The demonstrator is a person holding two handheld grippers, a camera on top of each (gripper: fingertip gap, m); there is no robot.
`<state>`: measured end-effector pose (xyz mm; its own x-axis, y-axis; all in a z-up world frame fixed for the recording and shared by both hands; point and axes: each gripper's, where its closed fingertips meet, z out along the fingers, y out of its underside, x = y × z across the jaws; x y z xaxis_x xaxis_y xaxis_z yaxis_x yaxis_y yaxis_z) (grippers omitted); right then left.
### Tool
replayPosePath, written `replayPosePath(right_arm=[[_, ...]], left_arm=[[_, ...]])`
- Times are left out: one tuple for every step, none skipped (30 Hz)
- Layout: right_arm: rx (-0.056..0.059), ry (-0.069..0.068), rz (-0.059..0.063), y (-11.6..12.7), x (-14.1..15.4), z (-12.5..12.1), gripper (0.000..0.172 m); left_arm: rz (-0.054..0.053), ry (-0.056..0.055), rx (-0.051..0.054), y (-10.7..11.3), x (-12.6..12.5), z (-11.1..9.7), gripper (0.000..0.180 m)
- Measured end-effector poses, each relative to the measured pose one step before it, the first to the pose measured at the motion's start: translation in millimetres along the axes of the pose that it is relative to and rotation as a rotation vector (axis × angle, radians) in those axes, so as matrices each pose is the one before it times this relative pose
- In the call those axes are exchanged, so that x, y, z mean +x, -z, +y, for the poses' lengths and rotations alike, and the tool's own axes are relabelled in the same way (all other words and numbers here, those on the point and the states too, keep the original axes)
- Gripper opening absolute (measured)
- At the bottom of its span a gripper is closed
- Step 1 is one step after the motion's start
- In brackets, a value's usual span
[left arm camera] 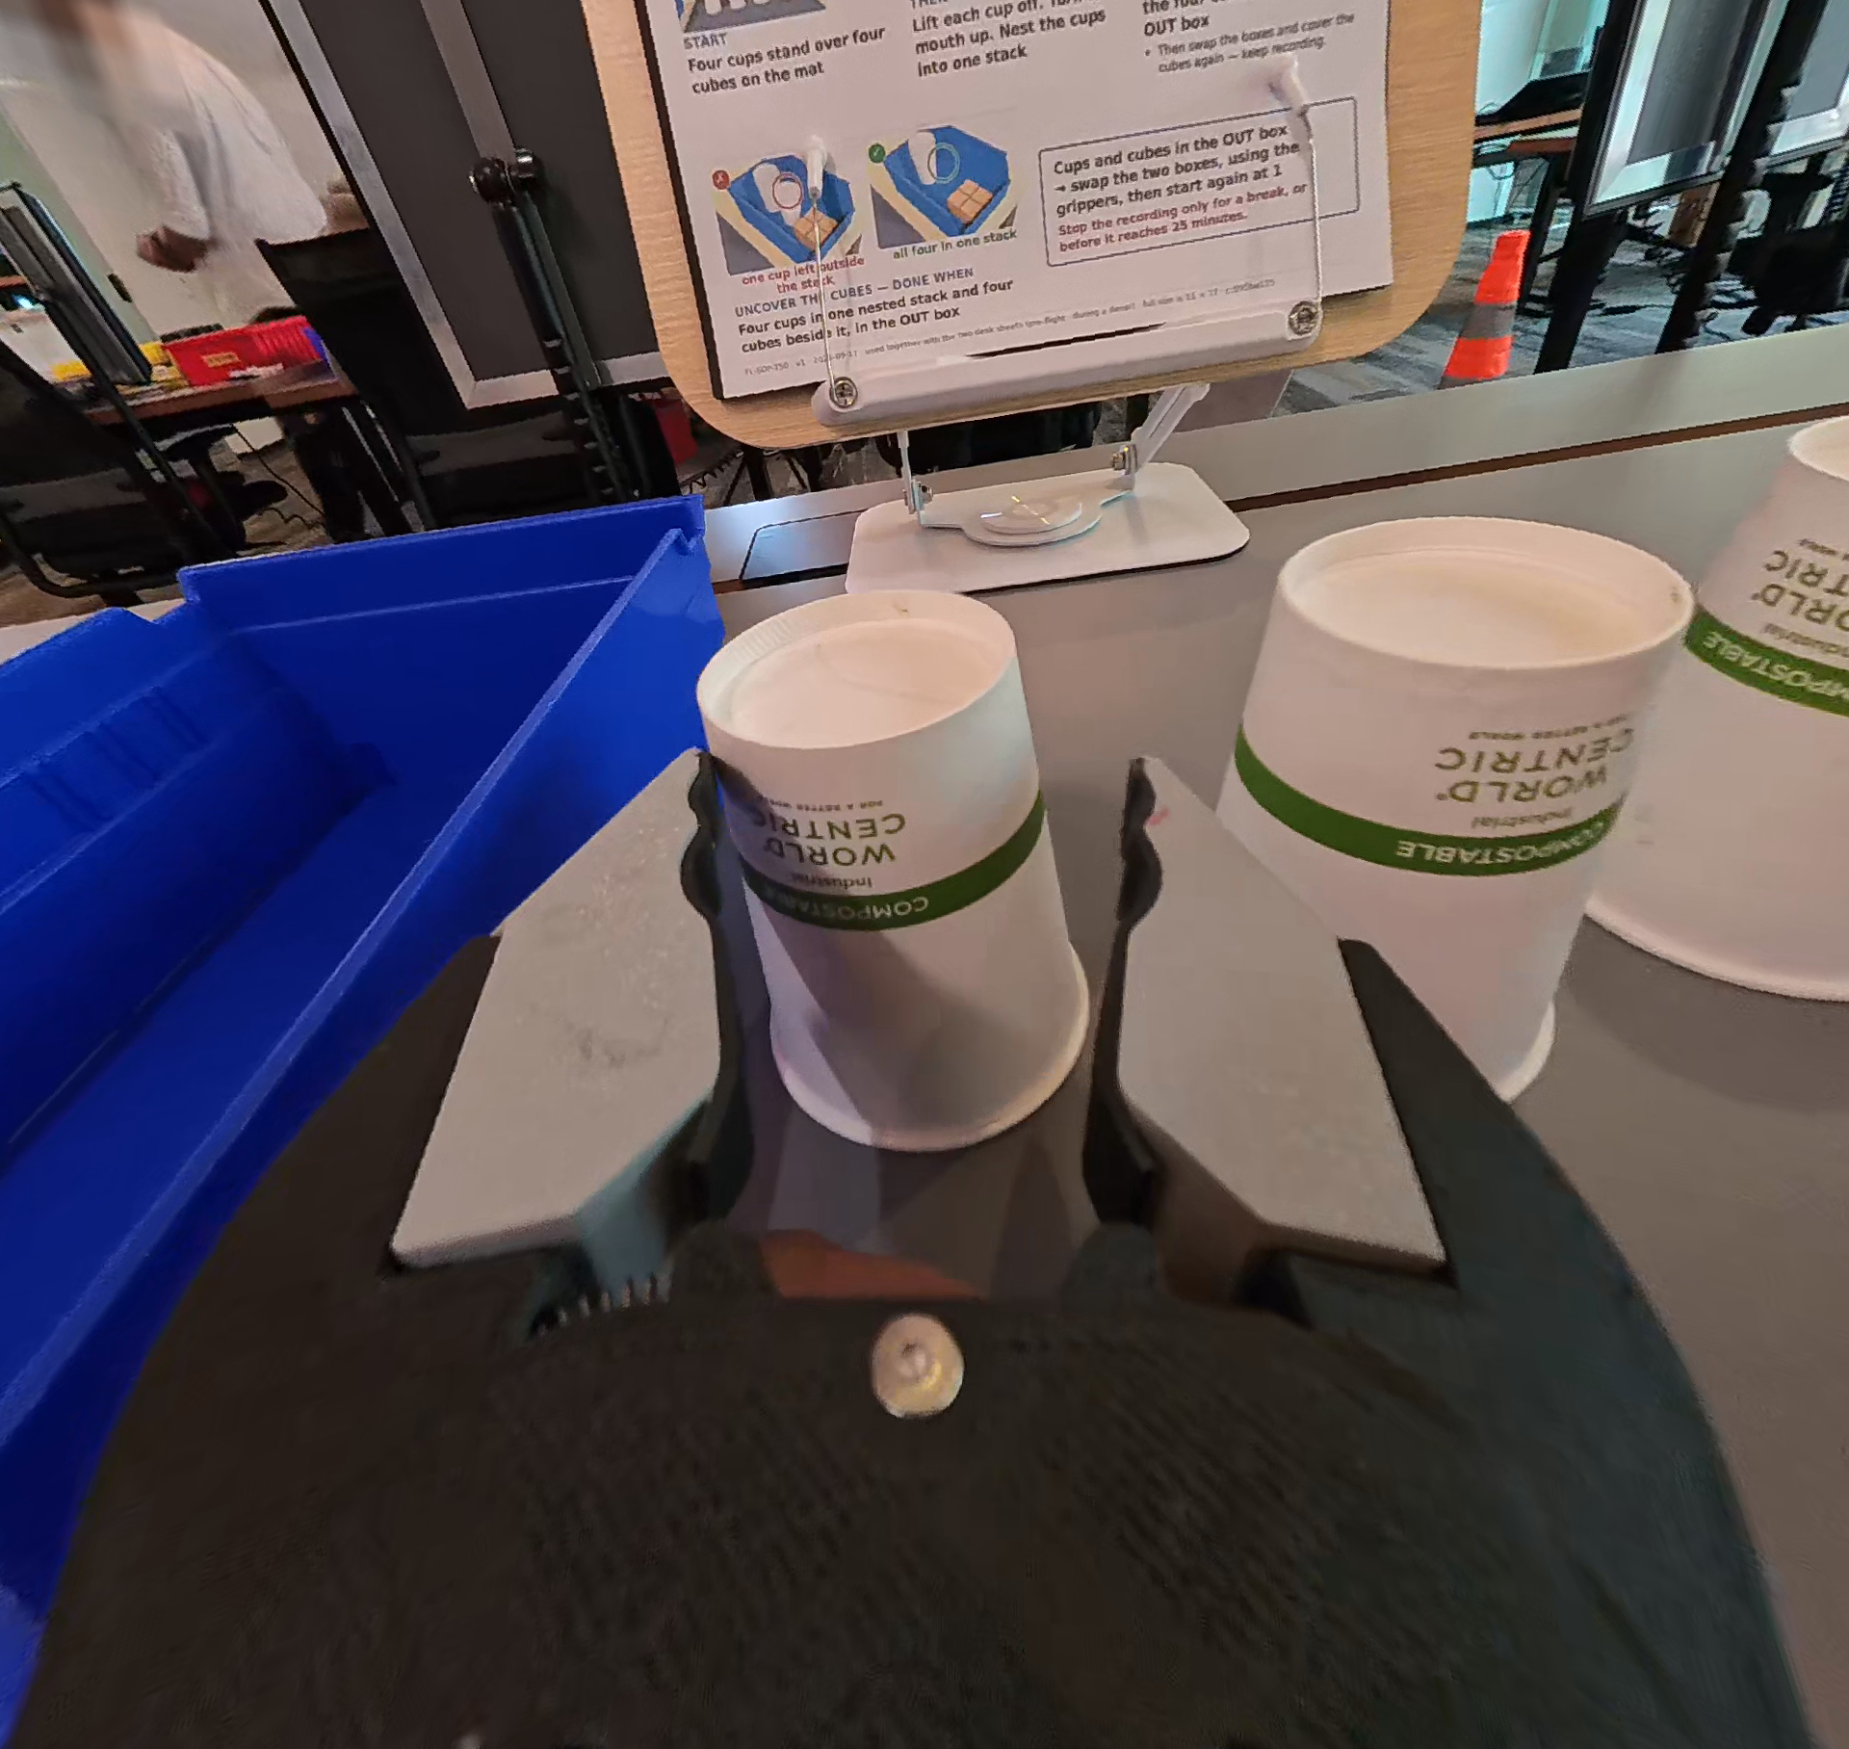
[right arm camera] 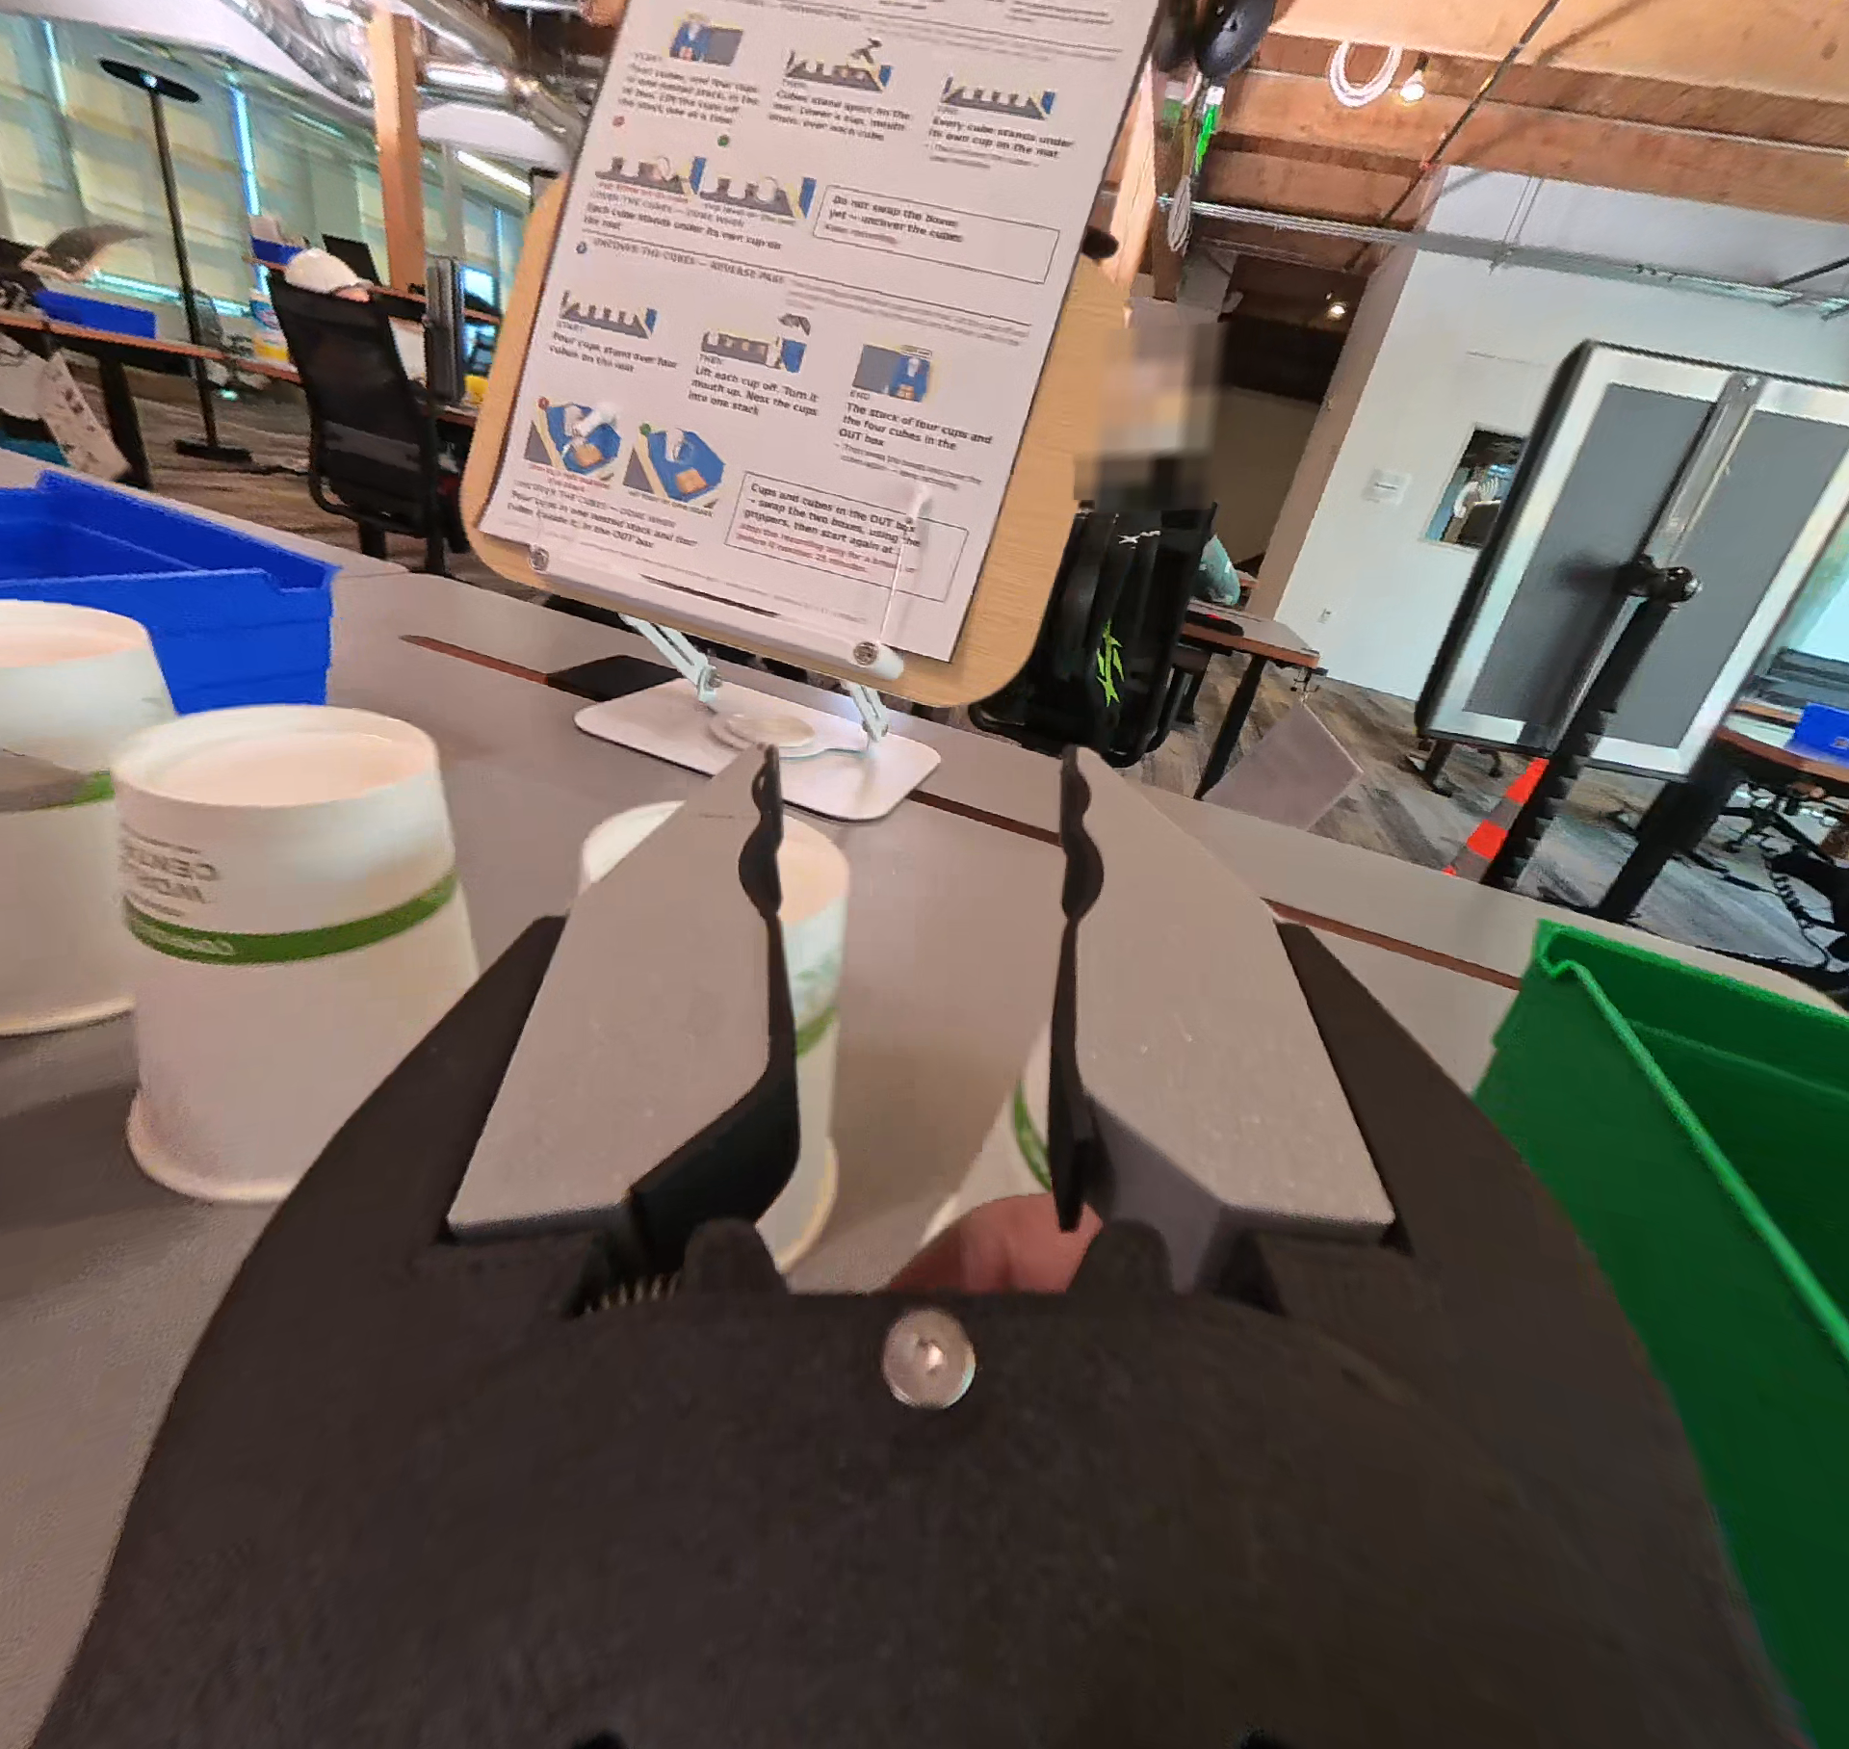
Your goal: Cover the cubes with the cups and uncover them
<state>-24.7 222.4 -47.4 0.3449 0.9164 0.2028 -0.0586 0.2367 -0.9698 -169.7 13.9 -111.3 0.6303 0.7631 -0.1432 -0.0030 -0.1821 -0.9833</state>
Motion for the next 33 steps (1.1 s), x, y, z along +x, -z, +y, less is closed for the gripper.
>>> replayPosePath(right_arm=[[-0.0041, 0.0154, -0.0192, 1.99, 4.46, 1.82, 0.051], [-0.0099, 0.0204, -0.0368, 2.35, 0.86, 3.07, 0.050], [-0.0124, 0.0219, -0.0288, 2.51, 1.11, 3.83, 0.050], [-0.0077, 0.0205, -0.0062, 2.53, 3.29, 3.19, 0.049], [-0.0018, 0.0214, 0.0016, 2.48, 3.78, 2.23, 0.048], [0.0021, 0.0214, 0.0021, 2.20, 3.44, 1.51, 0.047], [-0.0001, 0.0191, 0.0007, 1.91, 2.77, 1.69, 0.045], [-0.0037, 0.0157, -0.0044, 1.46, 1.70, 2.25, 0.041], [-0.0059, 0.0117, -0.0118, 0.81, 0.27, 2.51, 0.037], [-0.0089, 0.0088, -0.0130, 0.07, -0.38, 2.92, 0.035], [-0.0151, 0.0082, -0.0076, -0.75, 0.00, 3.82, 0.035], [-0.0220, 0.0084, -0.0013, -1.37, 0.69, 4.81, 0.037], [-0.0220, 0.0070, 0.0005, -1.35, 0.69, 4.58, 0.038], [-0.0174, 0.0045, -0.0028, -1.07, -0.04, 3.74, 0.038], [-0.0167, 0.0034, -0.0045, -1.11, -0.46, 3.56, 0.037], [-0.0190, 0.0050, -0.0006, -1.24, 0.01, 3.84, 0.035], [-0.0217, 0.0081, 0.0034, -1.60, 0.39, 4.17, 0.034], [-0.0245, 0.0106, 0.0070, -1.81, 0.89, 4.60, 0.033], [-0.0268, 0.0123, 0.0084, -1.90, 0.84, 4.85, 0.031], [-0.0169, 0.0111, 0.0142, -1.67, 1.55, 3.27, 0.030], [-0.0029, 0.0121, 0.0175, -0.40, 2.10, 0.69, 0.025], [0.0011, 0.0094, 0.0196, 0.42, 2.87, -0.17, 0.017], [0.0013, 0.0053, 0.0045, 0.70, 1.41, -0.32, 0.014], [0.0000, -0.0039, -0.0083, 0.73, -0.16, -0.48, 0.011], [-0.0007, -0.0104, -0.0097, 0.59, -0.08, -0.35, 0.010], [-0.0021, -0.0108, -0.0094, 0.21, 0.01, -0.07, 0.009], [-0.0029, -0.0097, -0.0097, 0.26, -0.14, -0.09, 0.008], [-0.0012, -0.0098, -0.0073, 0.39, 0.08, -0.70, 0.006], [0.0061, -0.0092, -0.0053, 0.82, 0.03, -1.68, 0.004], [0.0108, -0.0068, -0.0006, 1.10, 0.43, -2.24, 0.003], [0.0082, -0.0011, 0.0023, 1.11, 0.60, -1.89, 0.003], [0.0049, 0.0026, 0.0017, 0.62, 0.39, -1.14, 0.002], [0.0015, 0.0029, -0.0005, 0.46, -0.07, -0.58, 0.002]], left_arm=[[0.0006, 0.0005, 0.0027, 0.75, 0.22, -0.39, 0.079], [-0.0039, 0.0016, 0.0025, 0.93, -0.84, -0.38, 0.077], [0.0006, 0.0031, 0.0028, 0.50, -0.40, -0.21, 0.076], [0.0026, 0.0062, 0.0010, 0.25, -0.24, -0.07, 0.075], [0.0019, 0.0053, 0.0010, 0.11, -0.38, -0.09, 0.075], [0.0017, 0.0024, 0.0009, 0.03, -0.03, -0.05, 0.074], [0.0005, -0.0013, 0.0004, 0.06, 0.18, -0.08, 0.075], [0.0008, -0.0036, 0.0016, 0.04, 0.62, -0.31, 0.075], [0.0044, -0.0035, 0.0047, 0.26, 1.39, -0.63, 0.075], [0.0081, -0.0026, 0.0072, 0.34, 2.13, -1.18, 0.076], [0.0083, -0.0042, 0.0067, 0.36, 2.22, -1.05, 0.076], [0.0062, -0.0062, 0.0036, 0.01, 1.98, -0.59, 0.076], [0.0039, -0.0064, 0.0000, -0.12, 1.45, -0.10, 0.076], [0.0034, -0.0044, 0.0008, 0.00, 1.15, -0.16, 0.076], [0.0046, -0.0033, 0.0033, 0.24, 1.25, -0.45, 0.076], [0.0068, -0.0030, 0.0067, 0.43, 1.54, -0.99, 0.076], [0.0089, -0.0023, 0.0079, 0.57, 2.09, -1.18, 0.076], [0.0116, -0.0041, 0.0091, 0.71, 2.54, -1.47, 0.076], [0.0101, -0.0055, 0.0098, 0.71, 2.46, -1.52, 0.075], [0.0105, -0.0076, 0.0114, 1.02, 2.64, -1.99, 0.074], [0.0102, -0.0077, 0.0186, 1.38, 2.53, -3.39, 0.072], [0.0076, -0.0080, 0.0248, 1.85, 2.10, -4.40, 0.069], [-0.0012, -0.0078, 0.0234, 1.84, 0.55, -4.13, 0.066], [-0.0050, -0.0058, 0.0164, 1.32, -0.22, -2.84, 0.064], [-0.0048, -0.0018, 0.0056, 0.60, -0.62, -0.76, 0.064], [0.0021, 0.0023, -0.0054, -0.23, 0.02, 1.17, 0.064], [0.0053, 0.0042, -0.0113, -0.93, 0.33, 2.10, 0.064], [-0.0009, 0.0027, -0.0092, -0.75, -0.62, 1.56, 0.065], [-0.0050, -0.0003, -0.0008, -0.15, -1.08, 0.18, 0.065], [-0.0043, -0.0012, 0.0045, 0.39, -0.83, -0.72, 0.065], [-0.0027, -0.0003, 0.0066, 0.59, -0.55, -1.33, 0.065], [-0.0024, -0.0016, 0.0078, 0.65, -0.31, -1.56, 0.064], [-0.0016, -0.0034, 0.0073, 0.61, -0.10, -1.44, 0.064]])
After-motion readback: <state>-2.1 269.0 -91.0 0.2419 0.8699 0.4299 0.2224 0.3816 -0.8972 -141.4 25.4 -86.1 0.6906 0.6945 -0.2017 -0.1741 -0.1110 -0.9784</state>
